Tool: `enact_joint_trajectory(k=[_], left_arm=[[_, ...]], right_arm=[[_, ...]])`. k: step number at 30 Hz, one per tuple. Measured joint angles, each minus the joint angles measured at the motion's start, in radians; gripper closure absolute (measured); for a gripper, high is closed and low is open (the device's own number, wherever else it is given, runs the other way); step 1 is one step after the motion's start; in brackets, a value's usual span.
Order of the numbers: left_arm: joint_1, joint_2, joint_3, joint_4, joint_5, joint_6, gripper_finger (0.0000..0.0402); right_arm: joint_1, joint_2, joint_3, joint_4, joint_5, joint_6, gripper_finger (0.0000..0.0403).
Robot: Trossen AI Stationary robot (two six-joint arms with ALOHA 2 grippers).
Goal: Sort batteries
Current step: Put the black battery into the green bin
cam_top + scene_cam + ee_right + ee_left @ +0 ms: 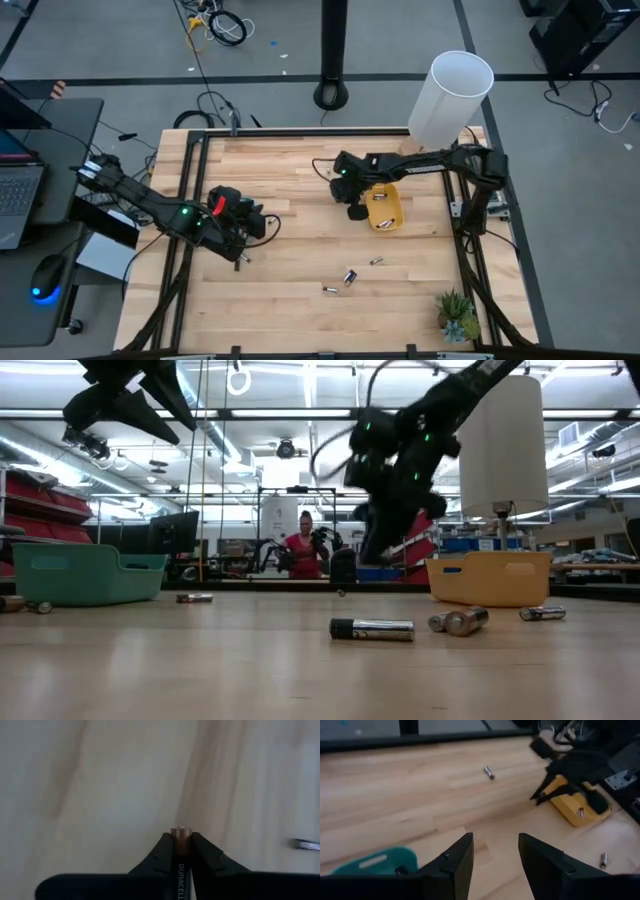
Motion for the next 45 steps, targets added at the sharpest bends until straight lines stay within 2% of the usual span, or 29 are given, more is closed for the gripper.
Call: enact_joint_trajectory(k=[3,7,12,15,18,22,27,31,36,41,45], left_arm=[[0.013,0.011,0.000,0.041,-0.050,0.089,0.0234],[0.039,0.027,-0.001,0.197,-0.061,0.393,0.0234],[0.082,0.049,-0.074,0.633,0.007,0.874,0.0234],[0.131,0.062,-0.138,0.870,0.086,1.020,0.0234],[0.180,0.062,-0.170,1.025,0.145,1.043,0.0234],[0.215,0.062,-0.151,1.113,0.197,1.085,0.0230],[0.249,0.082,-0.049,1.102,0.313,1.109,0.0202],[0.261,0.132,0.028,1.097,0.373,1.130,0.0185],[0.265,0.197,0.103,1.073,0.355,1.161,0.0185],[0.267,0.212,0.137,1.060,0.313,1.208,0.0198],[0.267,0.205,0.137,1.052,0.248,1.220,0.0228]], right_arm=[[0.000,-0.075,0.000,-0.011,-0.010,0.075,0.0363],[0.001,-0.196,0.001,0.033,-0.055,0.282,0.0363],[0.037,-0.301,0.000,0.182,-0.096,0.531,0.0363],[0.071,-0.344,0.001,0.328,-0.123,0.601,0.0363],[0.104,-0.368,0.001,0.466,-0.106,0.665,0.0363],[0.146,-0.384,0.002,0.599,-0.065,0.691,0.0363],[0.194,-0.367,0.002,0.701,0.030,0.664,0.0363],[0.207,-0.331,0.002,0.783,0.052,0.654,0.0363],[0.227,-0.270,0.003,0.890,0.051,0.661,0.0363],[0.246,-0.266,0.002,0.867,0.041,0.705,0.0362],[0.248,-0.293,0.003,0.796,0.028,0.714,0.0360]])
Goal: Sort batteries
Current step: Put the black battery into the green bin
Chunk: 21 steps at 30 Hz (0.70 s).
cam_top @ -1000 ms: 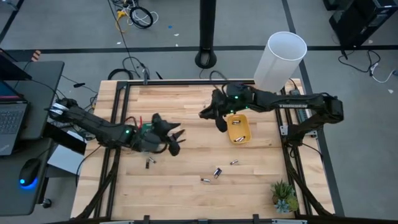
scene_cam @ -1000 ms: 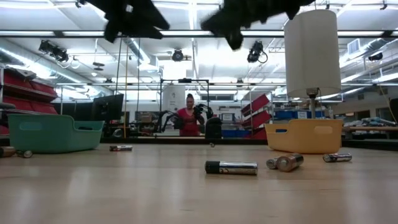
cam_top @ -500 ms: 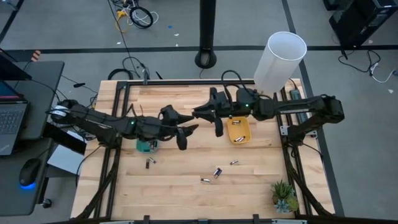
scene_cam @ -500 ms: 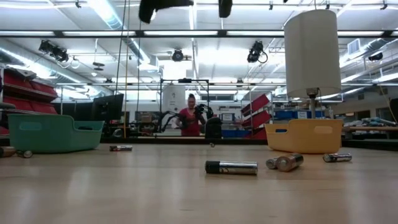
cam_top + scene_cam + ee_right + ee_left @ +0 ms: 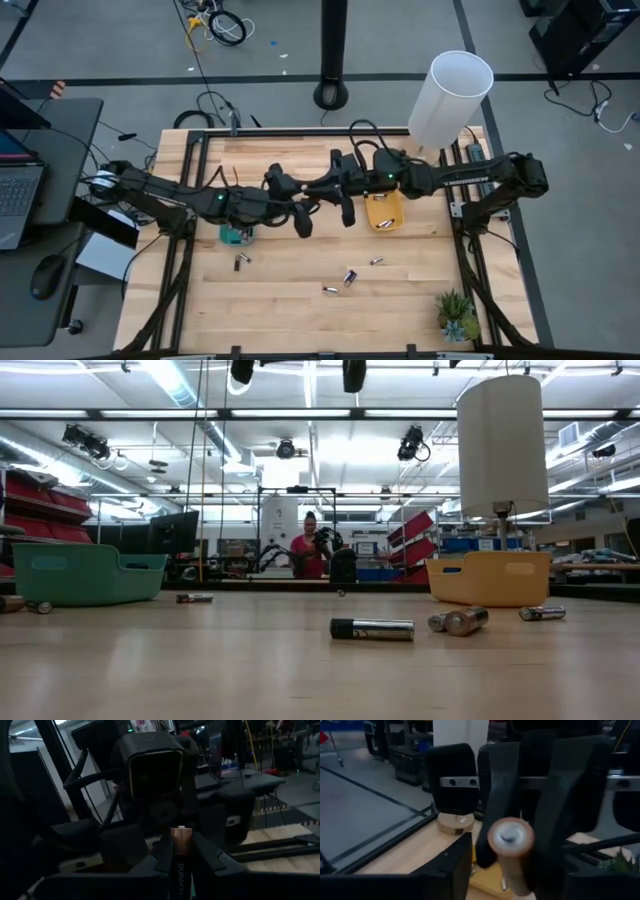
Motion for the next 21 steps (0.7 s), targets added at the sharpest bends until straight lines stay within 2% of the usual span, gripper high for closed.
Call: enact_joint_trajectory(k=[3,6,12,16,21], left_arm=[[-0.001,0.000,0.000,0.016,-0.003,0.017,0.0274],[-0.001,0.000,0.000,0.018,-0.008,0.032,0.0351],[0.001,-0.010,0.001,-0.016,-0.047,0.019,0.0346],[0.004,-0.086,0.007,-0.224,-0.119,-0.121,0.0346],[-0.001,-0.169,0.003,-0.750,-0.080,-0.423,0.0346]], right_arm=[[-0.007,-0.031,0.000,-0.061,0.000,-0.003,0.0359],[-0.014,-0.054,0.000,-0.105,-0.002,-0.026,0.0358],[-0.019,-0.072,0.000,-0.132,0.043,-0.051,0.0334],[-0.041,-0.117,-0.001,-0.225,0.043,-0.053,0.0304],[-0.083,-0.172,-0.002,-0.395,0.155,-0.076,0.0290]])
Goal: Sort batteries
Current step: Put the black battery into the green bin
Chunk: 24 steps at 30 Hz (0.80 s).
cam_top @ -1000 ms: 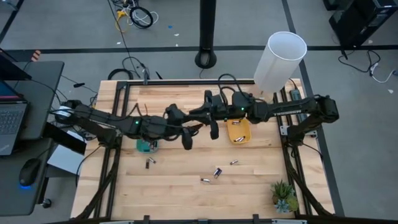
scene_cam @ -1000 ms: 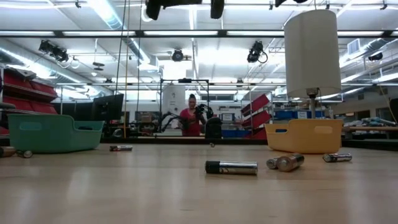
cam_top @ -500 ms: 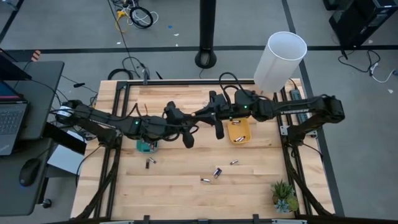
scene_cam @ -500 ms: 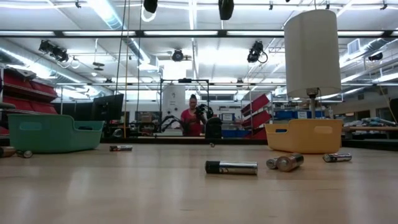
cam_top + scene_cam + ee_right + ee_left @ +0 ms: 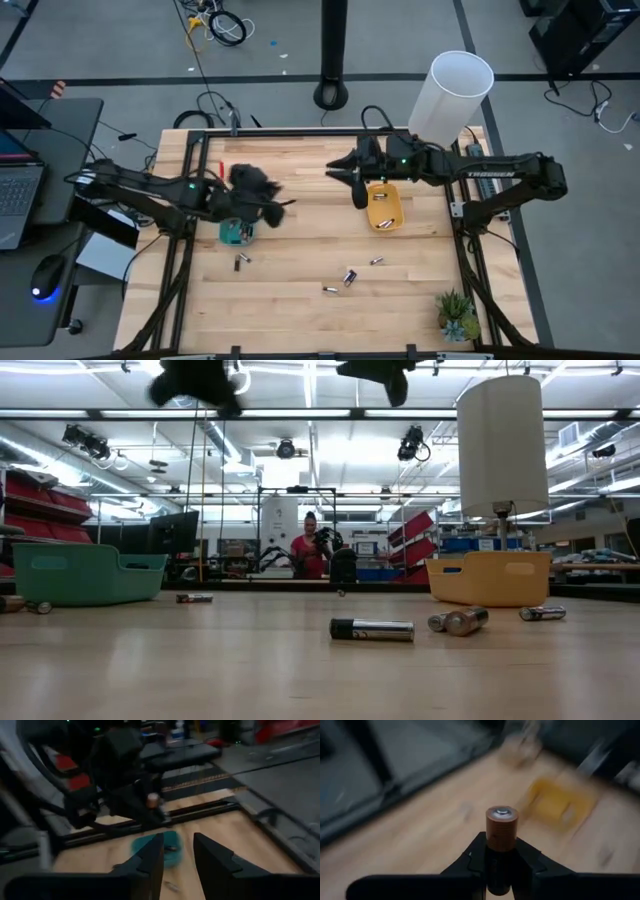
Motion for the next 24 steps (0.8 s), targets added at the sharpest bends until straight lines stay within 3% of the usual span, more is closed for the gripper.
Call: enact_joint_trajectory(k=[4,6,15,24], left_arm=[[-0.017,-0.006,-0.003,-0.392,0.094,-0.204,0.0346],[-0.037,0.009,-0.027,-0.504,0.140,-0.276,0.0339],[-0.050,0.012,-0.245,-0.497,0.361,-0.527,0.0322],[-0.059,0.008,-0.177,-0.491,0.361,-0.481,0.0294]], right_arm=[[-0.018,-0.020,0.000,-0.022,0.026,-0.056,0.0297],[-0.019,-0.015,0.000,-0.020,0.028,-0.067,0.0302],[0.012,0.039,-0.002,0.070,0.029,-0.089,0.0318],[0.030,0.052,0.000,-0.001,-0.022,-0.069,0.0321]])
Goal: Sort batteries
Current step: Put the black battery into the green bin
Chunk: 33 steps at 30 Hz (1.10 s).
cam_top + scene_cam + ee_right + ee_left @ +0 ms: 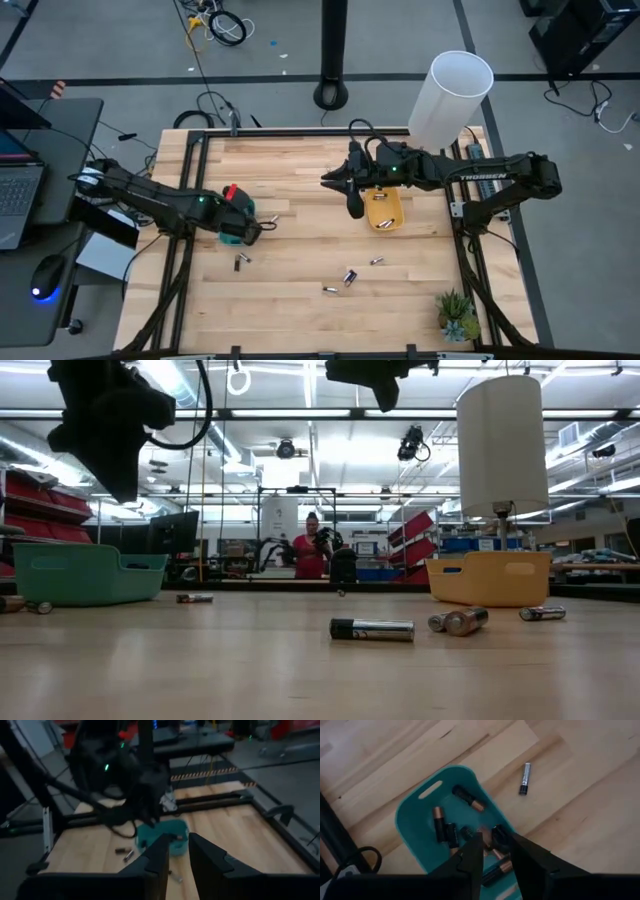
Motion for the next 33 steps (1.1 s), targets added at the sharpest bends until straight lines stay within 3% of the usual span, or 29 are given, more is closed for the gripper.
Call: enact_joint_trajectory(k=[4,6,10,13,16,20,26,30,33], left_arm=[[0.000,0.000,-0.009,0.002,0.001,-0.002,0.0277],[0.000,0.000,-0.009,0.071,0.004,-0.001,0.0267],[-0.033,-0.014,0.003,0.356,0.021,0.117,0.0260],[-0.055,-0.011,0.005,0.619,-0.001,0.278,0.0261],[-0.058,0.002,0.006,0.787,-0.103,0.368,0.0261],[-0.051,0.018,0.005,0.850,-0.212,0.391,0.0261],[-0.051,0.033,0.003,0.839,-0.219,0.387,0.0261],[-0.050,0.045,0.003,0.868,-0.215,0.388,0.0261],[-0.051,0.051,0.004,0.888,-0.185,0.390,0.0261]], right_arm=[[0.011,0.000,0.000,-0.020,-0.023,0.027,0.0323],[0.018,0.000,0.001,-0.040,-0.091,0.048,0.0324],[0.073,0.000,0.001,-0.243,-0.231,-0.010,0.0324],[0.134,0.036,0.001,-0.457,-0.235,-0.144,0.0325],[0.201,0.098,-0.012,-0.554,-0.232,-0.195,0.0324],[0.323,0.191,-0.039,-0.557,-0.225,-0.125,0.0324],[0.499,0.286,-0.046,-0.439,-0.031,-0.122,0.0326],[0.545,0.335,-0.078,-0.273,0.009,-0.072,0.0324],[0.551,0.346,-0.082,-0.266,0.034,-0.022,0.0314]])
